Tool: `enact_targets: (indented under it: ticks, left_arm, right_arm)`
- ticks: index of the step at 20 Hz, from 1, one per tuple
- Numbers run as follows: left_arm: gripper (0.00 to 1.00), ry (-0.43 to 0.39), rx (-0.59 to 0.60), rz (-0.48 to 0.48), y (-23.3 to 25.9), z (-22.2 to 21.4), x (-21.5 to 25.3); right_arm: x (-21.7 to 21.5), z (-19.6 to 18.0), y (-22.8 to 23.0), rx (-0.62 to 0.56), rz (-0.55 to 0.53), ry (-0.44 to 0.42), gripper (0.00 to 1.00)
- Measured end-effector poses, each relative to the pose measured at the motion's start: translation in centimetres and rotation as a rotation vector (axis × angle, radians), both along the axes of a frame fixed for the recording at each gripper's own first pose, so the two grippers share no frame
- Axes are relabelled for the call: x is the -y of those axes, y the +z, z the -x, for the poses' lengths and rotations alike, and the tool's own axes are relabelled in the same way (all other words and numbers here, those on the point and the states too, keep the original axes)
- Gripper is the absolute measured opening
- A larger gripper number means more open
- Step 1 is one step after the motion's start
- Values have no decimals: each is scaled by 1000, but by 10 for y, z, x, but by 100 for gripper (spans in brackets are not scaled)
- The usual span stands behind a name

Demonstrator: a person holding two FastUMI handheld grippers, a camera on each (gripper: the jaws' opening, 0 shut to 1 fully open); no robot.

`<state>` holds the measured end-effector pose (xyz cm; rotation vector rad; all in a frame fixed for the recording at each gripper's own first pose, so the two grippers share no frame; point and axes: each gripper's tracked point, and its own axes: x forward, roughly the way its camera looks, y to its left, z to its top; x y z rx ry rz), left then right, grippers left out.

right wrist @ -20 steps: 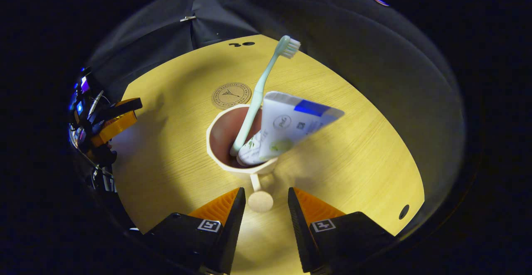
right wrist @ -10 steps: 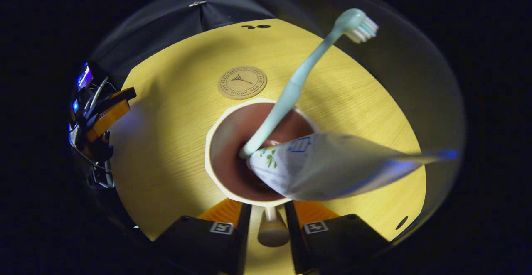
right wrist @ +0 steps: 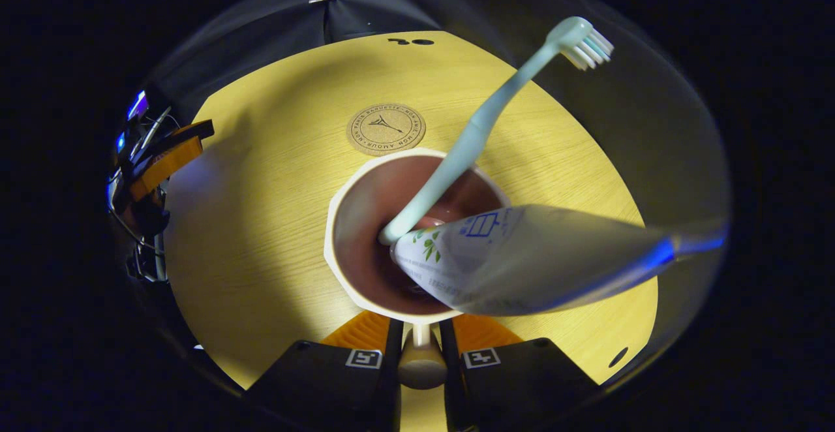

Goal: Put the toothbrush and toothpaste on the desktop into the cup, then pick up the cup and place it on the coaster on the desktop.

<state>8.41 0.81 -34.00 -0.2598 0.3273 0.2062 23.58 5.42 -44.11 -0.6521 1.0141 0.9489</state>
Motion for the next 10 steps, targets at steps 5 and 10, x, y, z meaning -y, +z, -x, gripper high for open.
enact_targets:
  ticks: [5,10]
  left_arm:
    - [78,-26,-5,3,3,-1,-16]
    - [78,-18,7,42,9,4,-48]
  right_arm:
    - [-37,0,14,7,-32,-42,30]
    - [-85,-12,18,15,-42,-52,30]
